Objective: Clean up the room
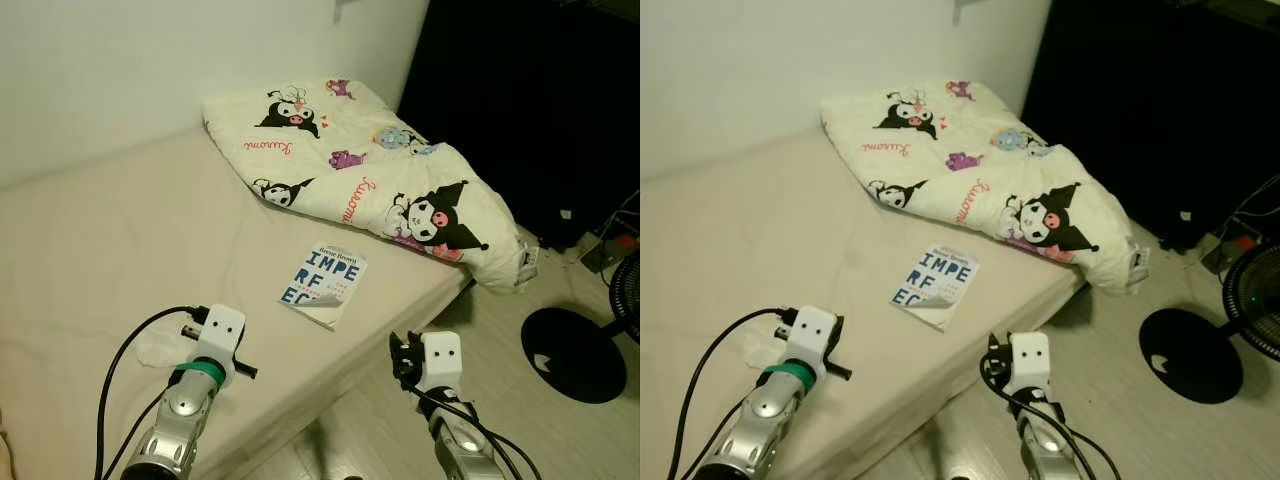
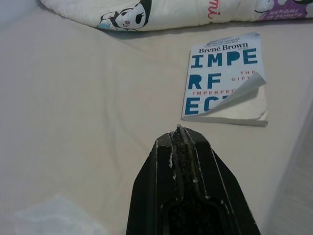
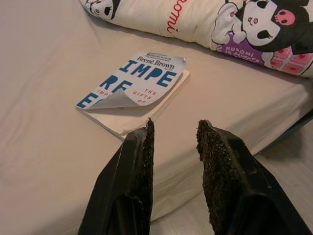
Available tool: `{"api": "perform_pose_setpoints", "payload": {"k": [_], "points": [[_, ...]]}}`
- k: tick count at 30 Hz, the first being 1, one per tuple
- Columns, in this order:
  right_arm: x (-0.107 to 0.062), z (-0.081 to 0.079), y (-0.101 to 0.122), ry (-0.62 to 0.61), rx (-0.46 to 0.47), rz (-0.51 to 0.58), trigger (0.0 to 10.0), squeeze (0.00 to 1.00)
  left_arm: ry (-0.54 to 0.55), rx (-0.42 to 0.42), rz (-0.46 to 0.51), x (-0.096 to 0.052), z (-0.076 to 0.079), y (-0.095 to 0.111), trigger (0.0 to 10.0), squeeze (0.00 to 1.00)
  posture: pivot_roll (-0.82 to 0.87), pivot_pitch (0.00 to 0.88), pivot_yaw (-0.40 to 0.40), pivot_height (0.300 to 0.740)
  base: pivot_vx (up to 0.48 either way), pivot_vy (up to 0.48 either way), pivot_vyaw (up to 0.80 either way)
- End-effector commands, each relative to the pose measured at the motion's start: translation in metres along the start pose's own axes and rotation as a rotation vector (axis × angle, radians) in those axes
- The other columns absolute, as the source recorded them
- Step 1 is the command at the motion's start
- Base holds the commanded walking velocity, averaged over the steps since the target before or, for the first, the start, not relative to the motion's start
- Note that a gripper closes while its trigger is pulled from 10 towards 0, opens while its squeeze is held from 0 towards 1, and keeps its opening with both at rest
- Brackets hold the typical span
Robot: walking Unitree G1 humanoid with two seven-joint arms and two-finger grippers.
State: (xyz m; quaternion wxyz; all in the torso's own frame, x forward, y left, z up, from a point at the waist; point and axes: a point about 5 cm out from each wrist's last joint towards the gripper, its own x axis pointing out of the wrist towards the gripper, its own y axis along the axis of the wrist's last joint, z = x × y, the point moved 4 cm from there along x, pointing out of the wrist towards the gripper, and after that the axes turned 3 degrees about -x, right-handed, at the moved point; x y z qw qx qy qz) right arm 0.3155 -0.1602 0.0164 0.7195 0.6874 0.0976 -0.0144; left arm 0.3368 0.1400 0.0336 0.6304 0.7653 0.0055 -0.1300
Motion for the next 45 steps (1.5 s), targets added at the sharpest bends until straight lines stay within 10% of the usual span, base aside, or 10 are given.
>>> {"api": "perform_pose_setpoints", "payload": {"k": [1, 45], "points": [[-0.0045, 0.002, -0.0085, -0.005, 0.003, -0.031, 10.0, 0.0, -0.002, 0.0, -0.039, -0.0048, 0.0015, -0.013, 10.0, 0.0, -0.05, 0.077, 0.029, 0.651, 0.0, 0.0, 0.0], [-0.0055, 0.0009, -0.0097, -0.005, 0.007, -0.035, 10.0, 0.0, 0.018, -0.003, -0.04, -0.0043, -0.0022, -0.0133, 10.0, 0.0, -0.05, 0.086, 0.035, 0.626, 0.0, 0.0, 0.0]]}}
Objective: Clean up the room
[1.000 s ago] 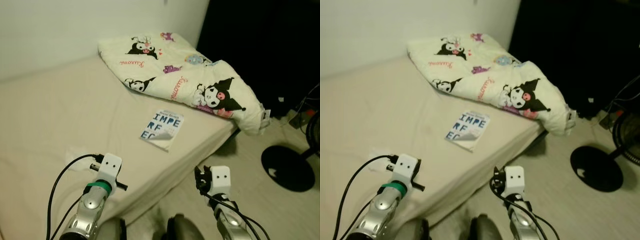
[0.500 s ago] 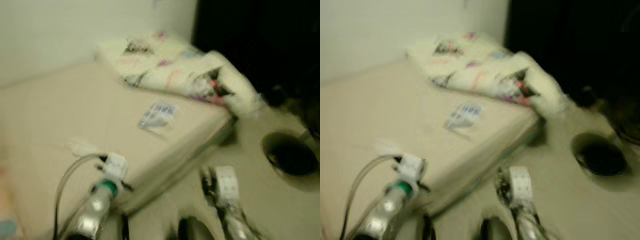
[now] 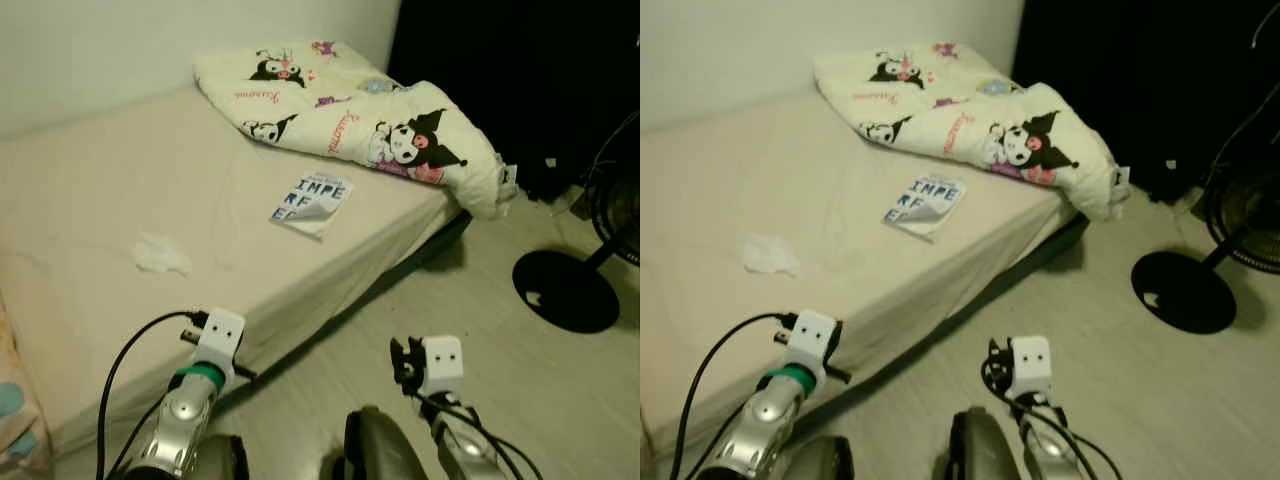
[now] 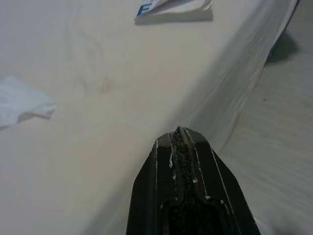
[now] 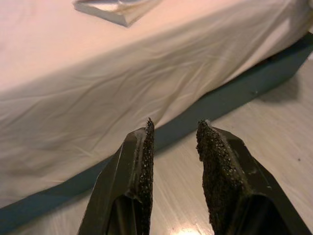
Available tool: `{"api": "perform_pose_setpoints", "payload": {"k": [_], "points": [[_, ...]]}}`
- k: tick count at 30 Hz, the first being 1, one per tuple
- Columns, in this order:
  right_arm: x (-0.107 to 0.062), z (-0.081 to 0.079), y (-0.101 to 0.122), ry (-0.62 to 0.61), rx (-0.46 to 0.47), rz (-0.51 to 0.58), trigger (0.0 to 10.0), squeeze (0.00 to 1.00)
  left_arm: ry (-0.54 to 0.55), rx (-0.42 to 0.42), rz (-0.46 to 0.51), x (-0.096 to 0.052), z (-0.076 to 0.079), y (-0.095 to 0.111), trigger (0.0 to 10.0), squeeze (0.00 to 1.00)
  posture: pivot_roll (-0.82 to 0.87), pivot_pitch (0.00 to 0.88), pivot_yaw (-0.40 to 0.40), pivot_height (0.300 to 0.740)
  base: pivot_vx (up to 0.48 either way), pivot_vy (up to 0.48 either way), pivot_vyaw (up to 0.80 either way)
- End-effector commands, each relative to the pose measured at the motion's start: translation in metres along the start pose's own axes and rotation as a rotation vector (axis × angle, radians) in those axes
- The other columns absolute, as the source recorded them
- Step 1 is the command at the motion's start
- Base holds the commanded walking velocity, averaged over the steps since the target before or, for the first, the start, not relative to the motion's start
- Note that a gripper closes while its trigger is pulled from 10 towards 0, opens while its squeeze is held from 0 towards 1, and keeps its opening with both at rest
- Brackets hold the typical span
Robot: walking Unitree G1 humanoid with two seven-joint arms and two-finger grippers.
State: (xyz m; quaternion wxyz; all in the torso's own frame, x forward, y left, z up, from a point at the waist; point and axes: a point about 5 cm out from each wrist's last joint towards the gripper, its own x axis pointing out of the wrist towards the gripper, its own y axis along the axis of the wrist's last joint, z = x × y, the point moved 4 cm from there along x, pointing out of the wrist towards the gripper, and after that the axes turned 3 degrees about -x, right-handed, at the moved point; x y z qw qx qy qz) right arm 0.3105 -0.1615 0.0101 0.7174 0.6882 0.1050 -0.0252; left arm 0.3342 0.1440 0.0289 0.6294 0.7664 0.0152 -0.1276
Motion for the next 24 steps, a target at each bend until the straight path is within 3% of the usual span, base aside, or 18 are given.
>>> {"api": "perform_pose_setpoints", "payload": {"k": [1, 11, 17, 24], "points": [[-0.001, 0.0, -0.003, -0.001, 0.0, -0.009, 10.0, 0.0, 0.002, -0.002, -0.028, -0.002, 0.0, -0.008, 10.0, 0.0, -0.05, 0.086, 0.035, 0.626, 0.0, 0.0, 0.0], [-0.002, 0.0, -0.003, 0.002, 0.0, -0.006, 10.0, 0.0, 0.004, -0.001, -0.028, -0.003, 0.001, -0.008, 10.0, 0.0, -0.05, 0.091, 0.029, 0.606, 0.0, 0.0, 0.0], [-0.002, -0.001, -0.002, 0.006, 0.006, -0.003, 10.0, 0.0, 0.009, 0.049, -0.002, -0.003, -0.001, -0.004, 10.0, 0.0, -0.05, 0.095, 0.031, 0.586, 0.0, 0.0, 0.0], [-0.001, -0.004, 0.0, 0.013, 0.014, 0.004, 10.0, 0.0, 0.107, 0.09, 0.037, 0.004, -0.031, 0.011, 10.0, 0.0, -0.05, 0.107, 0.037, 0.556, 0.0, 0.0, 0.0]]}}
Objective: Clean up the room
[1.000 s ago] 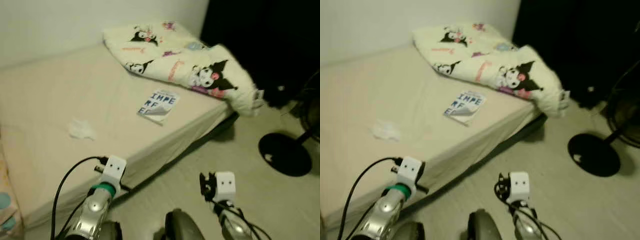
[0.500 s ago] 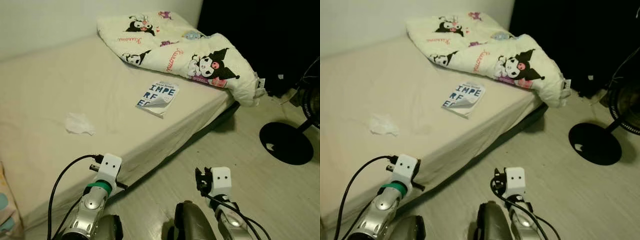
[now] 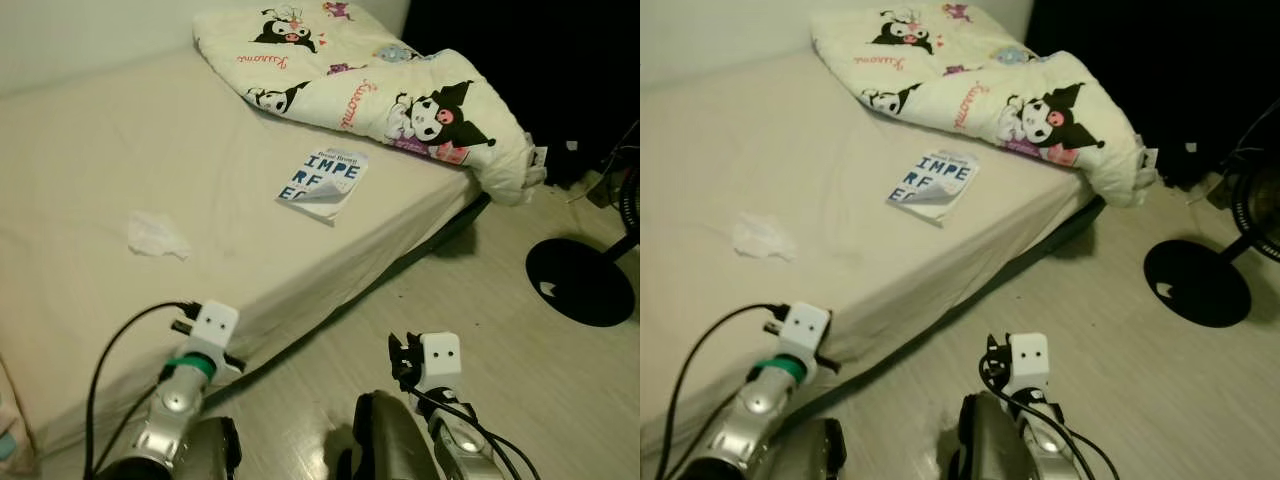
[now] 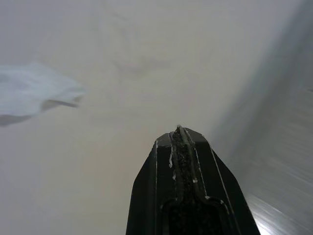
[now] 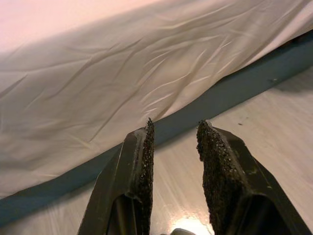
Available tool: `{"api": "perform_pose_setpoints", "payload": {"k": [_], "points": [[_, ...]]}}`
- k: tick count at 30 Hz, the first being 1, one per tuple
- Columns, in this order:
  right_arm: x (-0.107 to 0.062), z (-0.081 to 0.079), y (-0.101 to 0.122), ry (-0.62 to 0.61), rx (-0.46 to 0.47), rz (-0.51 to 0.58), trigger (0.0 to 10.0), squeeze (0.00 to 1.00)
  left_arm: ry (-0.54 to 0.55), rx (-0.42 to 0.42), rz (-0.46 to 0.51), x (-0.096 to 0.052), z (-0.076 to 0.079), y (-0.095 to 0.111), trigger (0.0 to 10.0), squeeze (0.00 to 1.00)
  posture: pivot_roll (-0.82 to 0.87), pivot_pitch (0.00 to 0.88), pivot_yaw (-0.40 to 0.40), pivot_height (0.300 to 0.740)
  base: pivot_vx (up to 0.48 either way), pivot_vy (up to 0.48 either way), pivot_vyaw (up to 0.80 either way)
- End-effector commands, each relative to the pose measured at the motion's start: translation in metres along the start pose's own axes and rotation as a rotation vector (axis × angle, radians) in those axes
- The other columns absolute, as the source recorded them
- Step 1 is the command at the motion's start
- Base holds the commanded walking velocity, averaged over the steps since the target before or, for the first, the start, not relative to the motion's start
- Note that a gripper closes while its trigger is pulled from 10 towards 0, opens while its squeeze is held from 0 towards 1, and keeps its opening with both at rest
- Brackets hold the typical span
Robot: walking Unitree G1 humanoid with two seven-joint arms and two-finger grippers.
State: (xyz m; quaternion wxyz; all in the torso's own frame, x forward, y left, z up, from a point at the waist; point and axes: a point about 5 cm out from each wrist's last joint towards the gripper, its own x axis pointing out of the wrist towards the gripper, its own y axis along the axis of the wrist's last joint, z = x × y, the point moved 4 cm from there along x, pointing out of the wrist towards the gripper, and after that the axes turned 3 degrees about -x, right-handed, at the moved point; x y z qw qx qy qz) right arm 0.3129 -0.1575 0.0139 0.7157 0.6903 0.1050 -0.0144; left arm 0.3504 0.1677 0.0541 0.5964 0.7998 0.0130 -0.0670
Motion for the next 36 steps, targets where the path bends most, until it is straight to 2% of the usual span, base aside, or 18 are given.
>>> {"api": "perform_pose_setpoints", "payload": {"k": [1, 2, 6, 8, 10, 11, 14, 15, 17, 18, 20, 25, 26, 27, 28, 30, 36], "points": [[-0.002, -0.002, -0.003, 0.001, 0.011, -0.009, 10.0, 0.0, 0.022, 0.003, -0.033, -0.002, -0.005, -0.01, 10.0, 0.0, -0.05, 0.107, 0.037, 0.551, 0.0, 0.0, 0.0], [-0.002, -0.002, -0.003, 0.001, 0.011, -0.009, 10.0, 0.0, 0.022, 0.003, -0.033, -0.002, -0.005, -0.01, 10.0, 0.0, -0.05, 0.107, 0.037, 0.551, 0.0, 0.0, 0.0], [0.005, -0.012, 0.012, 0.045, 0.009, 0.035, 10.0, 0.0, 0.093, 0.016, -0.032, 0.009, -0.034, -0.001, 10.0, 0.0, -0.06, 0.145, 0.024, 0.531, 0.0, 0.0, 0.0], [0.006, -0.014, 0.016, 0.055, 0.009, 0.048, 10.0, 0.0, 0.104, 0.017, -0.029, 0.012, -0.039, 0.002, 10.0, 0.0, -0.06, 0.154, 0.021, 0.526, 0.0, 0.0, 0.0], [0.011, -0.02, 0.032, 0.087, 0.01, 0.094, 10.0, 0.0, 0.133, 0.026, -0.023, 0.02, -0.054, 0.011, 10.0, 0.0, -0.07, 0.19, 0.016, 0.516, 0.0, 0.0, 0.0], [0.011, -0.02, 0.032, 0.087, 0.01, 0.094, 10.0, 0.0, 0.133, 0.026, -0.023, 0.02, -0.054, 0.011, 10.0, 0.0, -0.07, 0.19, 0.016, 0.516, 0.0, 0.0, 0.0], [0.018, -0.029, 0.058, 0.123, 0.005, 0.163, 10.0, 0.0, 0.18, 0.022, -0.016, 0.031, -0.075, 0.027, 10.0, 0.0, -0.1, 0.234, 0.012, 0.501, 0.0, 0.0, 0.0], [0.018, -0.029, 0.058, 0.123, 0.005, 0.163, 10.0, 0.0, 0.18, 0.022, -0.016, 0.031, -0.075, 0.027, 10.0, 0.0, -0.1, 0.234, 0.012, 0.501, 0.0, 0.0, 0.0], [0.021, -0.034, 0.077, 0.14, 0.006, 0.217, 10.0, 0.0, 0.203, 0.0, -0.015, 0.037, -0.085, 0.037, 10.0, 0.0, -0.12, 0.257, 0.013, 0.491, 0.0, 0.0, 0.0], [0.021, -0.034, 0.077, 0.14, 0.006, 0.217, 10.0, 0.0, 0.203, 0.0, -0.015, 0.037, -0.085, 0.037, 10.0, 0.0, -0.12, 0.257, 0.013, 0.491, 0.0, 0.0, 0.0], [0.023, -0.038, 0.102, 0.153, 0.008, 0.281, 10.0, 0.0, 0.24, 0.01, -0.009, 0.044, -0.095, 0.049, 10.0, 0.0, -0.17, 0.286, 0.012, 0.491, 0.0, 0.0, 0.0], [0.018, -0.033, 0.124, 0.146, 0.007, 0.335, 10.0, 0.0, 0.286, 0.032, 0.003, 0.048, -0.108, 0.063, 10.0, 0.0, -0.22, 0.3, 0.008, 0.491, 0.0, 0.0, 0.0], [0.014, -0.028, 0.126, 0.133, 0.003, 0.338, 10.0, 0.0, 0.305, 0.045, 0.013, 0.049, -0.114, 0.069, 10.0, 0.83, -0.24, 0.306, 0.007, 0.491, 0.0, 0.0, 0.0], [0.014, -0.028, 0.126, 0.133, 0.003, 0.338, 10.0, 0.0, 0.305, 0.045, 0.013, 0.049, -0.114, 0.069, 10.0, 0.83, -0.24, 0.306, 0.007, 0.491, 0.0, 0.0, 0.0], [0.011, -0.023, 0.125, 0.121, -0.003, 0.335, 10.0, 0.0, 0.325, 0.048, 0.021, 0.05, -0.12, 0.074, 10.0, 1.0, -0.25, 0.311, 0.007, 0.491, 0.0, 0.0, 0.0], [0.004, -0.016, 0.12, 0.103, -0.009, 0.316, 10.0, 0.0, 0.368, 0.053, 0.037, 0.05, -0.132, 0.082, 10.0, 1.0, -0.27, 0.319, 0.006, 0.491, 0.0, 0.0, 0.0], [-0.002, -0.015, 0.118, 0.099, -0.012, 0.299, 10.0, 0.0, 0.386, 0.033, 0.04, 0.049, -0.141, 0.087, 10.0, 1.0, -0.29, 0.337, 0.0, 0.491, 0.0, 0.0, 0.0]]}}
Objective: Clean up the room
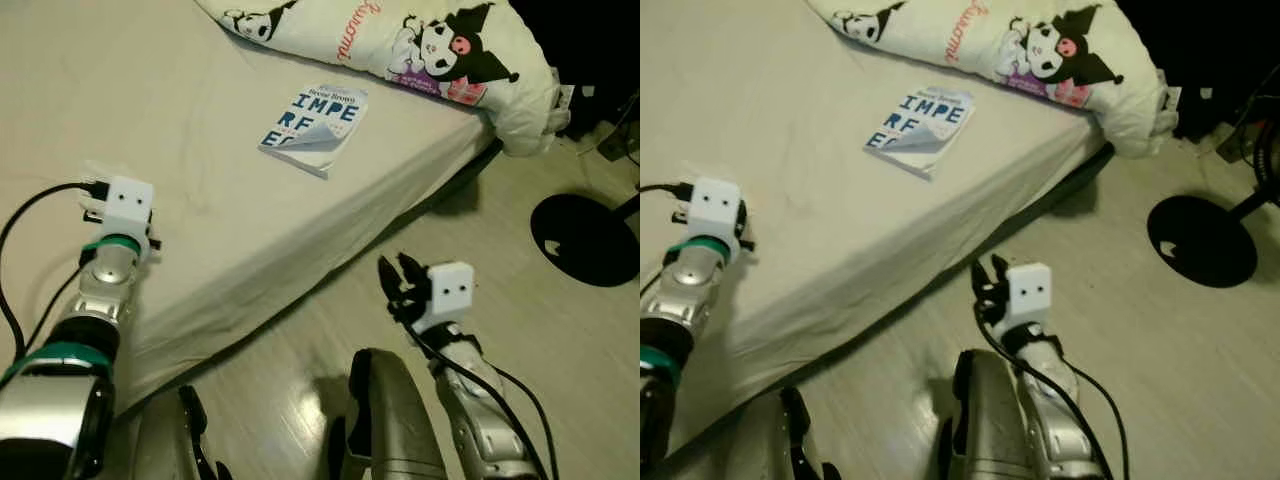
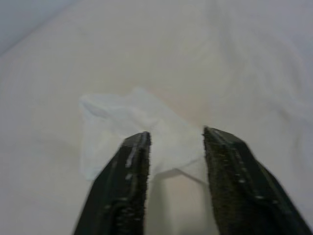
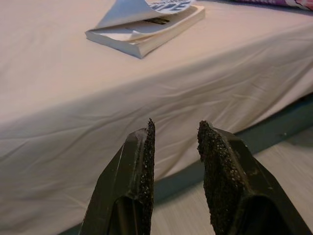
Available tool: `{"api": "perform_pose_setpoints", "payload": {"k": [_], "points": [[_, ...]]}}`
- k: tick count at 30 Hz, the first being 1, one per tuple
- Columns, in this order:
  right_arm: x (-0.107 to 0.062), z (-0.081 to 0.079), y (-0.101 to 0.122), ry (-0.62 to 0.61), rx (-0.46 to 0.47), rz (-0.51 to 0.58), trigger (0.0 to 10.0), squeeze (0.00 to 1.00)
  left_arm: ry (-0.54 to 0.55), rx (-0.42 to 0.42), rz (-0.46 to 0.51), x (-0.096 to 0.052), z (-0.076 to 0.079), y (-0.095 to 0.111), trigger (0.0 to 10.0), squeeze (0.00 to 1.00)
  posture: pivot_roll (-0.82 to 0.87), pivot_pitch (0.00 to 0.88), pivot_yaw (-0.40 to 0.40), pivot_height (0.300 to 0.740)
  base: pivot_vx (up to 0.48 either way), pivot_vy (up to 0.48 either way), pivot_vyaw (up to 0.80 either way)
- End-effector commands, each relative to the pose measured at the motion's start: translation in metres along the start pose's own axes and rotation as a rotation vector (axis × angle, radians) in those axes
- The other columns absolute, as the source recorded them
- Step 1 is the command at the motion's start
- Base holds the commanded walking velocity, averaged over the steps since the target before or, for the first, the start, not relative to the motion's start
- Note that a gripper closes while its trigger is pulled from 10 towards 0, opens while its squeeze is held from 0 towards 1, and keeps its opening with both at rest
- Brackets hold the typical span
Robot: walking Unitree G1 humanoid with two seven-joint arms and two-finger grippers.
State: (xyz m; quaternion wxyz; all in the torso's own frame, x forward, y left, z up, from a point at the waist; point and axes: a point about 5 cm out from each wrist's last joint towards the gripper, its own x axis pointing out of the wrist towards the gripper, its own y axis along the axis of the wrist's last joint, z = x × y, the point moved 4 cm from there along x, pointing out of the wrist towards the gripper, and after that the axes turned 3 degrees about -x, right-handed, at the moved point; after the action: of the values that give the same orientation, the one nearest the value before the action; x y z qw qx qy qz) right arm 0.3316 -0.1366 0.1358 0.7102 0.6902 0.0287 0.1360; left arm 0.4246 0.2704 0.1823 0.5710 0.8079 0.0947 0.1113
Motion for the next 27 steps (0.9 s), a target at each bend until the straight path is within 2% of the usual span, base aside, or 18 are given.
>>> {"api": "perform_pose_setpoints", "payload": {"k": [1, 6, 7, 8, 11, 17, 18, 19, 23, 24, 25, 26, 27], "points": [[-0.007, 0.0, -0.002, -0.003, 0.009, -0.023, 10.0, 0.0, 0.008, -0.016, -0.047, -0.002, -0.005, -0.013, 10.0, 1.0, -0.3, 0.351, -0.006, 0.491, 0.0, 0.0, 0.0], [-0.01, 0.0, 0.004, -0.003, 0.009, -0.027, 10.0, 0.0, 0.016, -0.068, -0.061, -0.001, -0.01, -0.012, 10.0, 1.0, -0.31, 0.356, -0.008, 0.491, 0.0, 0.0, 0.0], [-0.013, 0.002, 0.01, -0.004, 0.009, -0.021, 10.0, 0.0, 0.019, -0.111, -0.064, 0.001, -0.012, -0.01, 10.0, 0.14, -0.34, 0.379, -0.022, 0.491, 0.0, 0.0, 0.0], [-0.015, 0.002, 0.016, 0.002, 0.012, -0.012, 10.0, 0.0, 0.033, -0.157, -0.067, 0.002, -0.015, -0.008, 10.0, 0.0, -0.35, 0.386, -0.032, 0.491, 0.0, 0.0, 0.0], [-0.019, 0.002, 0.025, 0.017, 0.016, -0.003, 10.0, 0.0, 0.058, -0.208, -0.067, 0.004, -0.02, -0.005, 10.0, 0.0, -0.36, 0.388, -0.041, 0.491, 0.0, 0.0, 0.0], [-0.024, 0.001, 0.028, 0.053, -0.002, -0.021, 10.0, 0.0, 0.107, -0.251, -0.055, 0.005, -0.032, -0.003, 10.0, 0.0, -0.38, 0.407, -0.074, 0.491, 0.0, 0.0, 0.0], [-0.025, 0.001, 0.028, 0.055, -0.004, -0.025, 10.0, 0.0, 0.111, -0.272, -0.058, 0.004, -0.034, -0.004, 10.0, 0.0, -0.38, 0.409, -0.077, 0.491, 0.0, 0.0, 0.0], [-0.029, 0.001, 0.03, 0.061, -0.005, -0.036, 10.0, 0.0, 0.129, -0.332, -0.071, 0.004, -0.041, -0.007, 10.0, 0.0, -0.4, 0.417, -0.093, 0.491, 0.0, 0.0, 0.0], [-0.032, 0.0, 0.031, 0.068, -0.007, -0.043, 10.0, 0.0, 0.146, -0.377, -0.088, 0.003, -0.046, -0.012, 9.7, 0.0, -0.41, 0.423, -0.109, 0.491, 0.0, 0.0, 0.0], [-0.035, -0.001, 0.033, 0.077, -0.007, -0.055, 10.0, 0.0, 0.165, -0.428, -0.112, 0.001, -0.052, -0.018, 6.3, 0.0, -0.41, 0.424, -0.115, 0.491, 0.0, 0.0, 0.0], [-0.036, -0.001, 0.034, 0.08, -0.006, -0.059, 10.0, 0.0, 0.165, -0.446, -0.122, 0.0, -0.054, -0.021, 2.4, 0.0, -0.41, 0.425, -0.119, 0.491, 0.0, 0.0, 0.0], [-0.036, -0.001, 0.034, 0.08, -0.006, -0.059, 10.0, 0.0, 0.165, -0.446, -0.122, 0.0, -0.054, -0.021, 2.4, 0.0, -0.41, 0.425, -0.119, 0.491, 0.0, 0.0, 0.0], [-0.037, -0.002, 0.034, 0.083, -0.003, -0.066, 10.0, 0.0, 0.162, -0.46, -0.13, 0.0, -0.055, -0.023, 0.0, 0.0, -0.41, 0.425, -0.12, 0.491, 0.0, 0.0, 0.0]]}}
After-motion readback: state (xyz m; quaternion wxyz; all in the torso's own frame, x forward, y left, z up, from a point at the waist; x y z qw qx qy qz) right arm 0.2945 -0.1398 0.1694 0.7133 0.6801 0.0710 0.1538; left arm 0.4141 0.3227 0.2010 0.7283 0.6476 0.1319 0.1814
